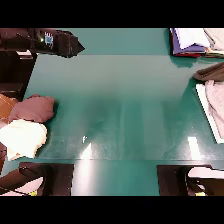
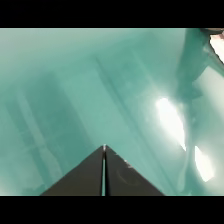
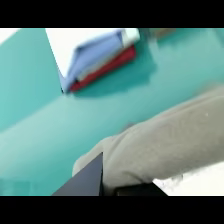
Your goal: Fold the shirts.
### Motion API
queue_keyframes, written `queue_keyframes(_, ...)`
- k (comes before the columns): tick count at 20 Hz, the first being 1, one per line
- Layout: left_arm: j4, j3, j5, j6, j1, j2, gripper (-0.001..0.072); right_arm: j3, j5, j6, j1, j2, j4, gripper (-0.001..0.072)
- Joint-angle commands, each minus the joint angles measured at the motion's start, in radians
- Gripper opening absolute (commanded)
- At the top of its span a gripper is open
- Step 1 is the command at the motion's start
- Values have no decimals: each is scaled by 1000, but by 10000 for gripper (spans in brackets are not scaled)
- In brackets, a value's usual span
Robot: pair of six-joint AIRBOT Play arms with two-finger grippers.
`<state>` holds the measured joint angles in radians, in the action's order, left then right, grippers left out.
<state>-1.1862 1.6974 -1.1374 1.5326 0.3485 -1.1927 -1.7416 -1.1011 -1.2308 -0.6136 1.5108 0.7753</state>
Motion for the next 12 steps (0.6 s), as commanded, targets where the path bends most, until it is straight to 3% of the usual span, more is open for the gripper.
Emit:
queue_keyframes(1,0,-3,-3,5,1,-3,28,-137,-90,-10,-18,-5,-11,15)
queue_keyframes(6,0,-3,-8,3,1,-3,27,-127,-190,-63,-88,-72,114,15)
queue_keyframes(12,0,-3,-15,-23,1,-3,28,233,-256,-64,-209,-239,331,19)
